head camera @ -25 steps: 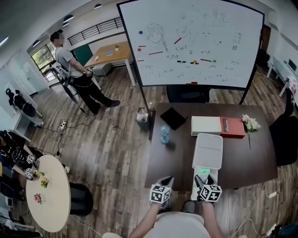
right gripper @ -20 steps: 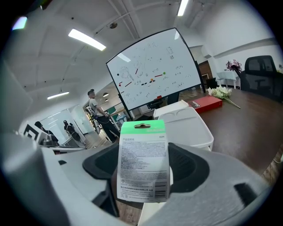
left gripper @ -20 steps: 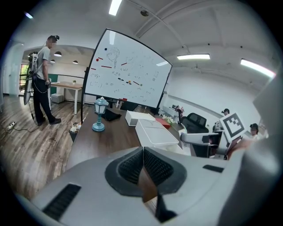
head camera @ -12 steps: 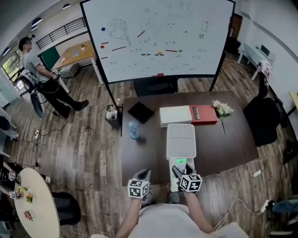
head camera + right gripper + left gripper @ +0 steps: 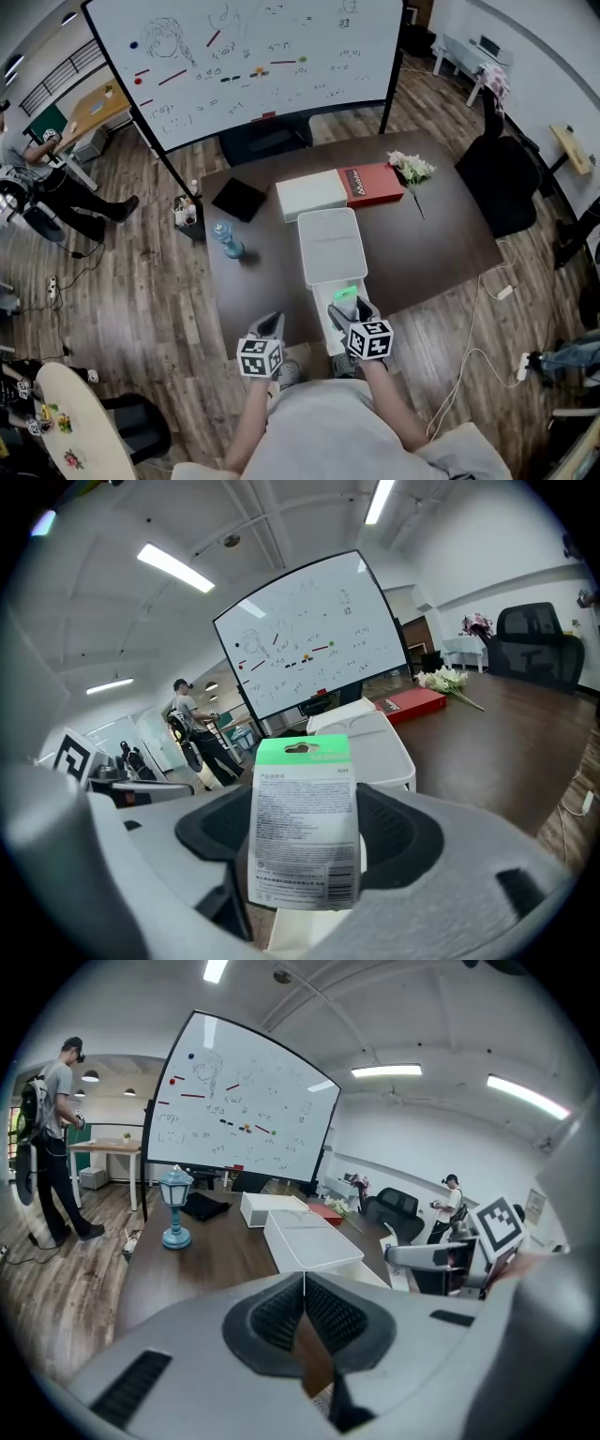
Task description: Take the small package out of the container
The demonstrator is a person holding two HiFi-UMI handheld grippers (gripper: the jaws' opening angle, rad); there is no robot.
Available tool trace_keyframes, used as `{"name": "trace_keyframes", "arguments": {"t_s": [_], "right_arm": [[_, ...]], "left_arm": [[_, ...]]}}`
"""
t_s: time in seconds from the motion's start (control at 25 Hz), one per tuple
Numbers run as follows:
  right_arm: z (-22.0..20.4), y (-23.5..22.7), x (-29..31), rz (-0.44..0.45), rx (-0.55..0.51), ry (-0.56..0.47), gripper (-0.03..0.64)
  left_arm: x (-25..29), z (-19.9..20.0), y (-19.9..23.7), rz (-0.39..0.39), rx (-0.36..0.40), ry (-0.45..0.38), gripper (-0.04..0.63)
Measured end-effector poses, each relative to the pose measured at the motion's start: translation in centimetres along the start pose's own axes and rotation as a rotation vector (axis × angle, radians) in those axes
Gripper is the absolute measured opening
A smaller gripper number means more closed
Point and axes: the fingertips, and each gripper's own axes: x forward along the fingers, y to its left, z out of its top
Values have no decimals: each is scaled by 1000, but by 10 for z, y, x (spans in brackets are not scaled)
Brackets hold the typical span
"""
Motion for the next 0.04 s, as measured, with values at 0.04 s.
{"name": "trace_keyframes", "arguments": {"t_s": [0.04], "right_arm": [[-1,-4,0,-4,2,-1,345]], "left_arm": [[5,2,-1,-5,5,-2,5]]}}
